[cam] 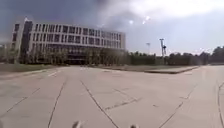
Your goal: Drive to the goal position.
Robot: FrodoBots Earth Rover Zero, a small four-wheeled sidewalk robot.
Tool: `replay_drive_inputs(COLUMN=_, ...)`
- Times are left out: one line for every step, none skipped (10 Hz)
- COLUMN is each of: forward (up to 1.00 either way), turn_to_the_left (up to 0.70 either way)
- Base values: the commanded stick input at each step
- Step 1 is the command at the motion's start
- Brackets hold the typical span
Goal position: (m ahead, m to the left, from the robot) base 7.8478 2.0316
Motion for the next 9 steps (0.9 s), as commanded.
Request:
replay_drive_inputs(forward=0.7, turn_to_the_left=-0.01)
replay_drive_inputs(forward=0.7, turn_to_the_left=-0.01)
replay_drive_inputs(forward=0.7, turn_to_the_left=-0.01)
replay_drive_inputs(forward=0.7, turn_to_the_left=-0.01)
replay_drive_inputs(forward=0.7, turn_to_the_left=-0.01)
replay_drive_inputs(forward=0.7, turn_to_the_left=-0.01)
replay_drive_inputs(forward=0.7, turn_to_the_left=-0.01)
replay_drive_inputs(forward=0.7, turn_to_the_left=-0.01)
replay_drive_inputs(forward=0.7, turn_to_the_left=-0.01)
